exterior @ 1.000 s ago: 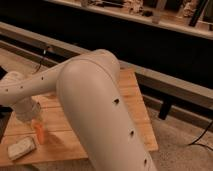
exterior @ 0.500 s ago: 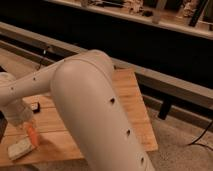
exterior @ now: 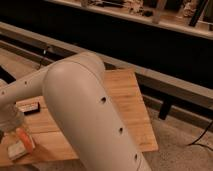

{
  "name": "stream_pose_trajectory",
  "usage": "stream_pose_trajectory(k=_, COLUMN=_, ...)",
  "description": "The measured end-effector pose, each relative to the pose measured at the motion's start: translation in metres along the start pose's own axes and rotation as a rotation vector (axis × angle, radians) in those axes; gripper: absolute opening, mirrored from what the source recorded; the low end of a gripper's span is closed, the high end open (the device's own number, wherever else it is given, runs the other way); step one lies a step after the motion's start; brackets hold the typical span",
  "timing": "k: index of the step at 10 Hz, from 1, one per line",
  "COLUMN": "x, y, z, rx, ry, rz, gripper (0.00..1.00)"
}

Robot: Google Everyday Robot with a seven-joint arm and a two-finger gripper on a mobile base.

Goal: Place the pepper on the white sponge

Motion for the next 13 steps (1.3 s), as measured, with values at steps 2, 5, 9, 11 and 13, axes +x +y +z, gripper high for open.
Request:
stream_pose_trajectory(k=2, x=0.003, y=0.011, z=0.004, rx=0.001, ry=0.016, rz=-0.036, gripper=0.00)
stream_pose_trajectory(k=5, x=0.005, y=0.026, z=0.011, rx=0.009, ry=0.036, rz=-0.086, gripper=0.00)
stream_pose_trajectory(k=9, x=0.006, y=0.026, z=0.011, rx=0.009, ry=0.037, rz=-0.088, gripper=0.19)
stream_pose_trajectory(k=11, x=0.006, y=0.026, z=0.011, rx=0.009, ry=0.037, rz=-0.088, gripper=0.41)
stream_pose_trajectory(k=13, x=0.006, y=0.027, z=0.012, rx=0.009, ry=0.037, rz=-0.088, gripper=0.43)
